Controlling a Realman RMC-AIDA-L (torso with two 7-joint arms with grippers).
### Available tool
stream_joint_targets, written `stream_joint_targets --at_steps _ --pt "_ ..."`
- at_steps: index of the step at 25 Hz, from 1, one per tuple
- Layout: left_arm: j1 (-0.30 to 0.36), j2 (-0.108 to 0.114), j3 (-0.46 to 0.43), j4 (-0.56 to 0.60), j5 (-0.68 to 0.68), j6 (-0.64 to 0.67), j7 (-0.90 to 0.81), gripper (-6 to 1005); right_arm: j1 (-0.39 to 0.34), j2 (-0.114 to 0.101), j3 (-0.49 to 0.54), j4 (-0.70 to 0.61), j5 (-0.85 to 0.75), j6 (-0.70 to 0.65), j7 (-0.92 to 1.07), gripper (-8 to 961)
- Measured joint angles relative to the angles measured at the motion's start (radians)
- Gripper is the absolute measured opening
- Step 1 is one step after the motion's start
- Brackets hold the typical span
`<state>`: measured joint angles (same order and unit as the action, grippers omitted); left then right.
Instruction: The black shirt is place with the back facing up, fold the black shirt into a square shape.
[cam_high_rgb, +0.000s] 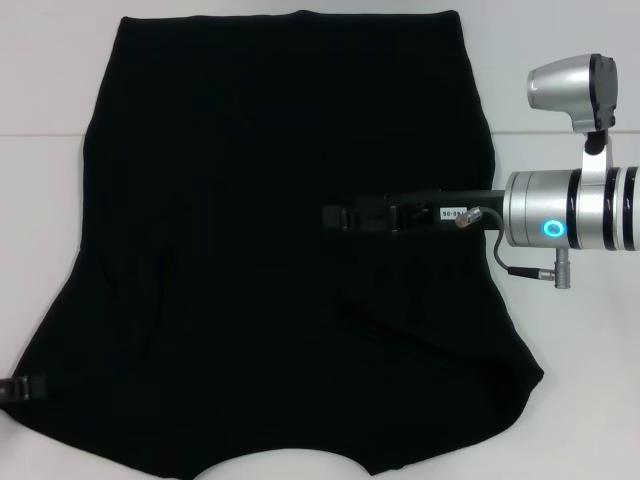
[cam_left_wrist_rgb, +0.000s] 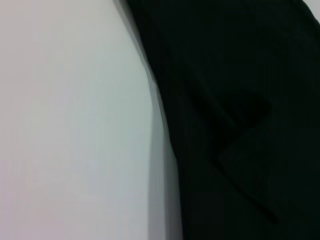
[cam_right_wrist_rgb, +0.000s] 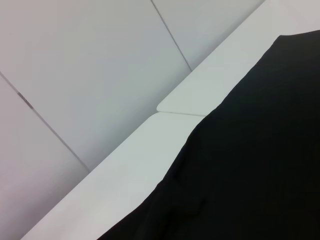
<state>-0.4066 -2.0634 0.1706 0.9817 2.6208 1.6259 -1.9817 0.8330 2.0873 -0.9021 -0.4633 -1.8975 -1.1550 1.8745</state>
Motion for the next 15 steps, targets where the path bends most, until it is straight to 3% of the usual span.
stream_joint_targets --at_steps 15 --pt "-0.014 -0.008 0.067 -0.003 0.013 0.008 0.003 865 0.000 0.000 0.008 0.000 0.000 -0.001 0.000 795"
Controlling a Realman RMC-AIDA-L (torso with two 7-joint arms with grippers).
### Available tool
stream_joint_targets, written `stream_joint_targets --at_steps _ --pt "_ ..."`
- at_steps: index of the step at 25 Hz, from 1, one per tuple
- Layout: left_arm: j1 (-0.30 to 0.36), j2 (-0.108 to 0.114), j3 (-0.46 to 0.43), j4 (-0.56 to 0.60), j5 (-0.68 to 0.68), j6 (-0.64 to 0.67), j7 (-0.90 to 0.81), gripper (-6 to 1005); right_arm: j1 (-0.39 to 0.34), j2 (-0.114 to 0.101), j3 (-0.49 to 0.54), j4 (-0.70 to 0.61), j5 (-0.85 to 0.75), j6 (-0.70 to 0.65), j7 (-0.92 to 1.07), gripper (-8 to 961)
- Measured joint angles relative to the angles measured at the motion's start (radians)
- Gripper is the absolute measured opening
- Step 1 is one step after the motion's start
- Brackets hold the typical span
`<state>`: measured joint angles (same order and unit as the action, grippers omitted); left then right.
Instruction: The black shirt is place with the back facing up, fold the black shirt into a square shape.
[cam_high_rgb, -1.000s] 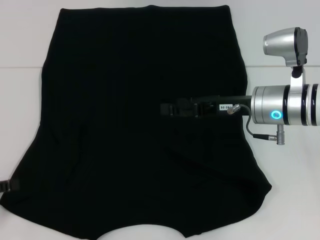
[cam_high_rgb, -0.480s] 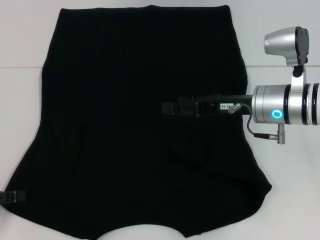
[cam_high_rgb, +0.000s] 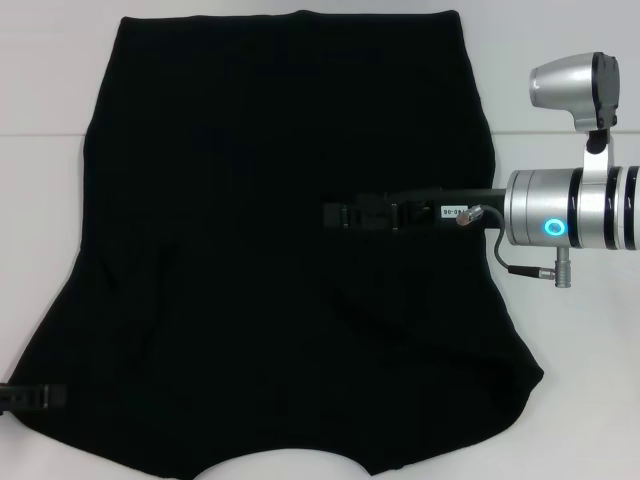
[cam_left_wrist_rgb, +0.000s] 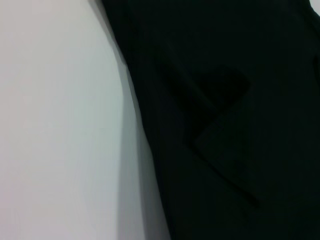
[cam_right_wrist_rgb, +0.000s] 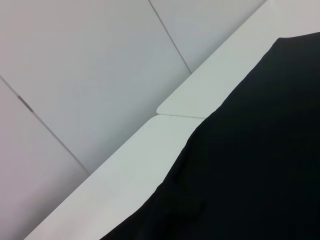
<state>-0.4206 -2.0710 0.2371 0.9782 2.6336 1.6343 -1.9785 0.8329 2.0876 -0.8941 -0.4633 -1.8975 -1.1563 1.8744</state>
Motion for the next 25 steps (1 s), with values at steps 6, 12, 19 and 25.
stream_joint_targets --at_steps 6,12,19,25 --pt "-0.003 0.006 -0.009 -0.011 0.002 -0.017 -0.001 790 -0.002 0.001 0.000 0.000 0.000 -0.001 0.000 794" --pt "-0.003 0.006 -0.003 -0.016 0.008 -0.021 -0.004 567 -0.007 0.000 -0.001 0.000 0.000 -0.006 0.002 791" --pt "-0.006 0.006 -0.008 -0.020 0.006 -0.021 -0.013 349 -0.062 -0.031 0.000 -0.002 -0.003 -0.072 0.029 787" --pt "-0.006 0.004 -0.011 -0.023 -0.001 -0.020 -0.020 102 -0.167 -0.081 0.025 -0.030 -0.003 -0.194 0.079 784"
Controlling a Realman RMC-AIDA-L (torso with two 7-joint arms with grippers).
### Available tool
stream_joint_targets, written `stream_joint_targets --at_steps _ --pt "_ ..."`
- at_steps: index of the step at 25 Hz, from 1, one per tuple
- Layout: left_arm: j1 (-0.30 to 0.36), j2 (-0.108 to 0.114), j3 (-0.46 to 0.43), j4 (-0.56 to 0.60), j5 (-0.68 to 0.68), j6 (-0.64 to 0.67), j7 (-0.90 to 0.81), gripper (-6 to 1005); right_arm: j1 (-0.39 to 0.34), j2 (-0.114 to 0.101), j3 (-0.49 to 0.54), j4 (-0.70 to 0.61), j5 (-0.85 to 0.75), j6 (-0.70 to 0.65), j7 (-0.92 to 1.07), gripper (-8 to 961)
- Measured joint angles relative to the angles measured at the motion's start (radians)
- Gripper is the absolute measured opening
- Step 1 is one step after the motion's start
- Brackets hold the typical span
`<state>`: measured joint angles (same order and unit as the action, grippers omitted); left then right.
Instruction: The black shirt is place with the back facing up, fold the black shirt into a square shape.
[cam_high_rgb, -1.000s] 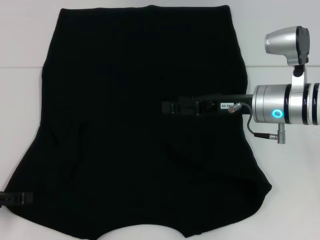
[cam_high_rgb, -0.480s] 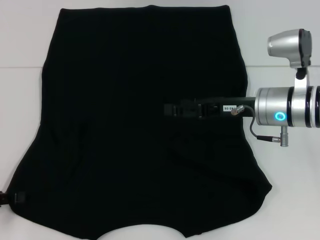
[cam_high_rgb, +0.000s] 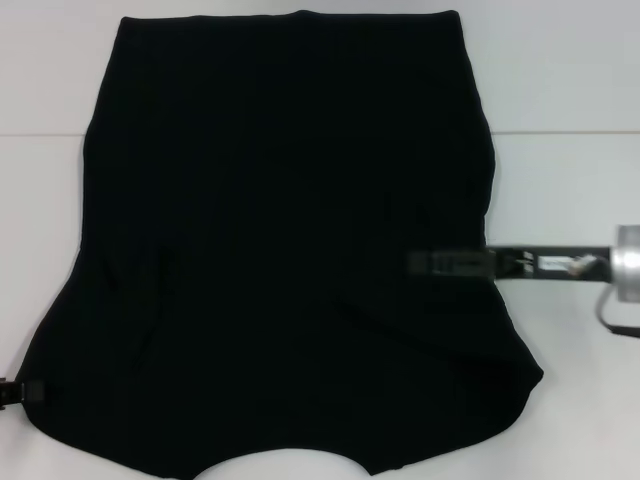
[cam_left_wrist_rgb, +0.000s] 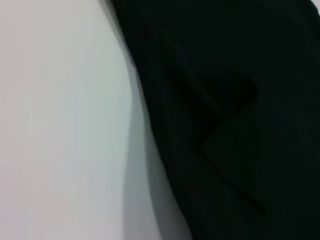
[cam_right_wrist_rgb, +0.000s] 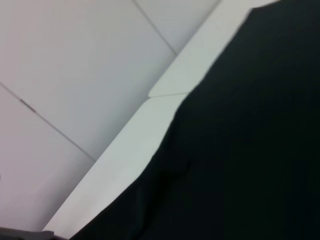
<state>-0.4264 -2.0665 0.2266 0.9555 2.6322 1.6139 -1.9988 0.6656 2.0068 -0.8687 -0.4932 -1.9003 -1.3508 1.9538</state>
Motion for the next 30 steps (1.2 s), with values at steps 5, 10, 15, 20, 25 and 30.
stream_joint_targets --at_steps 5,10,15,20,25,30 --pt "-0.001 -0.002 -0.001 -0.007 -0.012 0.001 0.000 31 -0.082 -0.069 -0.003 -0.020 -0.015 -0.074 0.081 781" --pt "-0.006 -0.002 -0.001 -0.021 -0.021 0.001 0.000 32 -0.126 -0.133 0.013 -0.018 -0.082 -0.139 0.158 779" --pt "-0.016 0.000 -0.001 -0.030 -0.023 0.001 0.001 32 -0.133 -0.142 0.029 -0.014 -0.157 -0.145 0.180 776" --pt "-0.022 0.002 -0.001 -0.031 -0.024 0.001 0.001 31 -0.117 -0.122 0.028 -0.012 -0.207 -0.144 0.183 773" --pt "-0.024 0.003 0.002 -0.032 -0.025 0.001 0.000 31 -0.107 -0.105 0.023 -0.010 -0.233 -0.129 0.195 771" --pt "-0.027 0.004 0.001 -0.040 -0.025 0.001 0.002 30 -0.099 -0.095 0.019 -0.001 -0.253 -0.071 0.199 768"
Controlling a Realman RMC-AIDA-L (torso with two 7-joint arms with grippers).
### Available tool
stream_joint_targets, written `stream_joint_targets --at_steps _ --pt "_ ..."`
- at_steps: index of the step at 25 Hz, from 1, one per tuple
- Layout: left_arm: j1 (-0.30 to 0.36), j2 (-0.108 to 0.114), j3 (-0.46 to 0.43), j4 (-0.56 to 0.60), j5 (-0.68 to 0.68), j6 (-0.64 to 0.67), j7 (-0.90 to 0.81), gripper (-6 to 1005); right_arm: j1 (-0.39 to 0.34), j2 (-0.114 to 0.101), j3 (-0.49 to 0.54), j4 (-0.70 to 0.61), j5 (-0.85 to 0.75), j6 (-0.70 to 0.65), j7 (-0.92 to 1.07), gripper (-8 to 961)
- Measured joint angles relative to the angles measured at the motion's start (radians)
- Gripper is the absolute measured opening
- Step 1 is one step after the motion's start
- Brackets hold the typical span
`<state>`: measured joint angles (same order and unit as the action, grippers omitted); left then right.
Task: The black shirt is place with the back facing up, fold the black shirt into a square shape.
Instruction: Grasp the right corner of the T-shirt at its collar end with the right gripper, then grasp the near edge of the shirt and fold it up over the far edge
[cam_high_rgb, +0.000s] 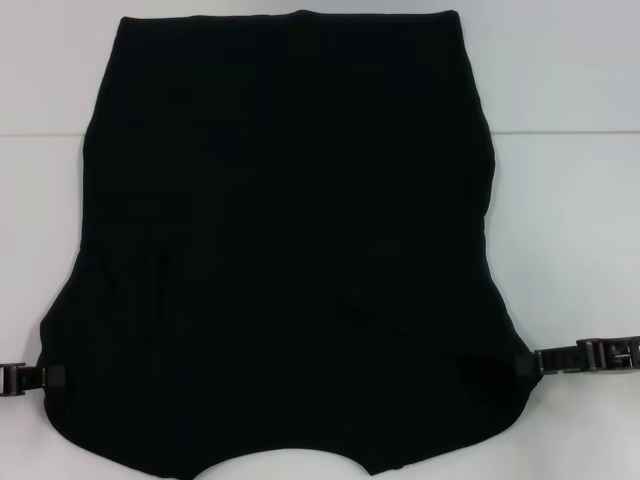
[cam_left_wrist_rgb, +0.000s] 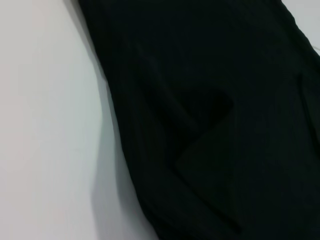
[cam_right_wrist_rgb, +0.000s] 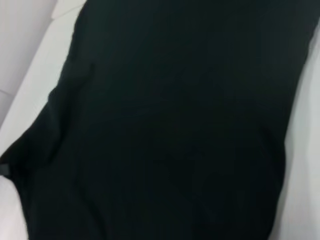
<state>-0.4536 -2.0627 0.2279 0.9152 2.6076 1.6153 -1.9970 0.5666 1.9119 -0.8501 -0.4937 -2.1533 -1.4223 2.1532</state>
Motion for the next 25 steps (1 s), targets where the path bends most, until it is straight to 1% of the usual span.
stream_joint_targets --at_steps 5,11,15,19,21,25 --pt "-0.001 0.000 -0.001 0.000 0.000 0.000 0.001 30 0.007 0.019 -0.001 0.000 -0.004 0.037 -0.012 510" --pt "-0.002 0.000 -0.002 0.000 0.000 0.000 0.002 31 0.007 0.027 0.002 -0.004 -0.005 0.034 -0.025 263" --pt "-0.002 -0.001 -0.003 0.001 0.000 0.001 -0.001 31 -0.005 0.026 0.007 -0.003 -0.005 0.030 -0.039 156" --pt "0.002 0.000 -0.015 -0.002 -0.029 0.032 -0.011 31 -0.030 0.020 0.020 -0.004 -0.001 0.009 -0.072 49" --pt "0.008 0.000 -0.031 -0.005 -0.045 0.053 -0.015 31 -0.046 0.016 0.046 -0.006 0.000 -0.017 -0.100 43" --pt "0.017 0.006 -0.115 -0.005 -0.052 0.108 -0.015 30 -0.089 0.002 0.116 -0.008 -0.001 -0.069 -0.167 33"
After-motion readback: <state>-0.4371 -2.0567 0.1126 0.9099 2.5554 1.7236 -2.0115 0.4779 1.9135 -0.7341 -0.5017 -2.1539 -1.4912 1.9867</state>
